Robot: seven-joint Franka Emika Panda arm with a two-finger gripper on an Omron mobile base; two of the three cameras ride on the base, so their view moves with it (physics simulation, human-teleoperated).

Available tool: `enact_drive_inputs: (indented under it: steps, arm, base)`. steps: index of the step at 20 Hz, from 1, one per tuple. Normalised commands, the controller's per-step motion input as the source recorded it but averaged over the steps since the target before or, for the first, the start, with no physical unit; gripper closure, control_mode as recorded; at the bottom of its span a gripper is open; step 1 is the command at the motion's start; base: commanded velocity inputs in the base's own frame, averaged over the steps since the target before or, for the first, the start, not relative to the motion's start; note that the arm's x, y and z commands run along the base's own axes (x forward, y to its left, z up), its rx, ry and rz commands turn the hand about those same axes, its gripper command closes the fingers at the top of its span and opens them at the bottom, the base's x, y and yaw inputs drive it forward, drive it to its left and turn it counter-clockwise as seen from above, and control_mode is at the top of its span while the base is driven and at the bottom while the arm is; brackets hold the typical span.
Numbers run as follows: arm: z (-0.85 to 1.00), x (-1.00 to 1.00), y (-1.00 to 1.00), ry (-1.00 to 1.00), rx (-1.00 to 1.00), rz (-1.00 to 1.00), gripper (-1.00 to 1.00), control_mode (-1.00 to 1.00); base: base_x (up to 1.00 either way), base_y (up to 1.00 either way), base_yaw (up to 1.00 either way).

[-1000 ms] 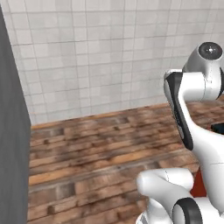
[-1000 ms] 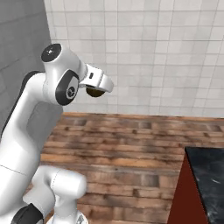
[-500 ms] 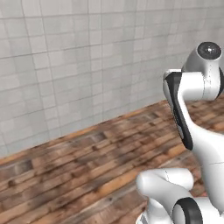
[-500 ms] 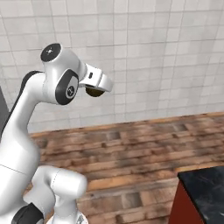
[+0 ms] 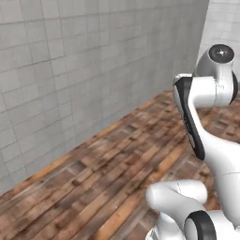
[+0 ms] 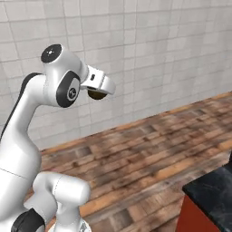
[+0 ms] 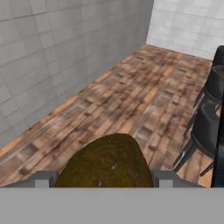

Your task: Take the cheese, steak, and avocado from the fridge and place them on the plate on the dining counter to create an appetizer plate.

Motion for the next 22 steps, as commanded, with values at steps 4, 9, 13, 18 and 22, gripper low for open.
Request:
enact_drive_inputs:
  steps: [4, 9, 13, 18, 22]
  arm:
    - [0.0, 0.0, 0.0, 0.0, 0.0, 0.0, 1.0, 1.0]
    - [0.0, 0.0, 0.0, 0.0, 0.0, 0.0, 1.0, 1.0]
    - [0.0, 0.0, 0.0, 0.0, 0.0, 0.0, 1.0, 1.0]
    - [0.0, 0.0, 0.0, 0.0, 0.0, 0.0, 1.0, 1.0]
    - [0.0, 0.0, 0.0, 0.0, 0.0, 0.0, 1.0, 1.0]
  base:
    - [0.45, 0.08, -0.6]
    - [0.37, 0.06, -0.62]
    - [0.36, 0.3, -0.59]
    - [0.24, 0.63, -0.51]
    - [0.23, 0.8, -0.48]
